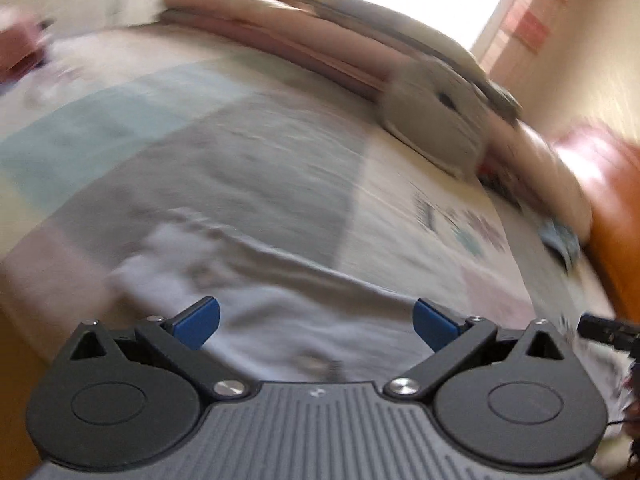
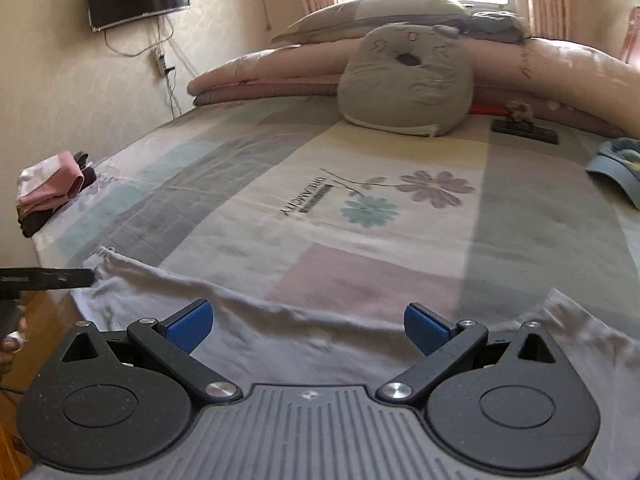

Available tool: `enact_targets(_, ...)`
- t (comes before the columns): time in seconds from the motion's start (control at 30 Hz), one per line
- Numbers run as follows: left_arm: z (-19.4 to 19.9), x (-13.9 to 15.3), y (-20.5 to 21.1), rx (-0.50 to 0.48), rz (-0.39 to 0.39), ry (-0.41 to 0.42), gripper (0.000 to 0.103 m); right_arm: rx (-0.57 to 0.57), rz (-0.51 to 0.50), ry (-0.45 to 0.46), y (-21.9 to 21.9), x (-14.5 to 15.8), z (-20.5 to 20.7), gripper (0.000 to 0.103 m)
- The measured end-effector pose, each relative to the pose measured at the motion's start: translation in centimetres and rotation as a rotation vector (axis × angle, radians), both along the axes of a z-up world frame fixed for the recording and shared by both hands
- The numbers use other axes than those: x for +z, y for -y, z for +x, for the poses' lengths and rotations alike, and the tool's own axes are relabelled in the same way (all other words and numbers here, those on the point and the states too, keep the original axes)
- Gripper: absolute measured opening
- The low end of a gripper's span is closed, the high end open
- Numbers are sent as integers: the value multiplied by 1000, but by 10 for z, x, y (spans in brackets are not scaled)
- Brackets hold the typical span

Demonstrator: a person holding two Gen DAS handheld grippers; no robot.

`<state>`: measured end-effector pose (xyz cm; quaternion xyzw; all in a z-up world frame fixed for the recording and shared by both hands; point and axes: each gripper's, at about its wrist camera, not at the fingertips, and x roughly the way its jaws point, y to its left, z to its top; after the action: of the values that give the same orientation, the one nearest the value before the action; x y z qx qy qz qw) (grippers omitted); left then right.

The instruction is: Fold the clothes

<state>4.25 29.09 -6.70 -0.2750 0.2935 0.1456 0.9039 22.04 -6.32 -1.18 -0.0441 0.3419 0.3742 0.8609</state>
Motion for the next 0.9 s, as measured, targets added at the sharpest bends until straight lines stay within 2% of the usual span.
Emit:
enact_targets(0.1, -16, -19, -23, 90, -108, 10, 102, 32, -16, -2, -25, 0, 7, 103)
enact_targets(0.2, -18, -38, -40, 130, -221, 38, 102, 62, -18, -16, -47, -3, 13, 103)
enact_targets(0.43, -9, -45, -52, 138, -266, 86, 102, 138, -88, 24, -74, -5, 11, 103)
enact_targets(0.57, -1, -48, -62, 152, -314, 93, 102, 151, -96, 3, -82, -3, 14, 103)
enact_targets(0.77, -4, -58, -85, 203, -485, 132, 102, 236, -132, -42, -110, -5, 9, 103)
enact_targets(0.9, -5, -62, -98, 212, -584, 137, 102, 408, -207, -18, -154, -15, -14, 103)
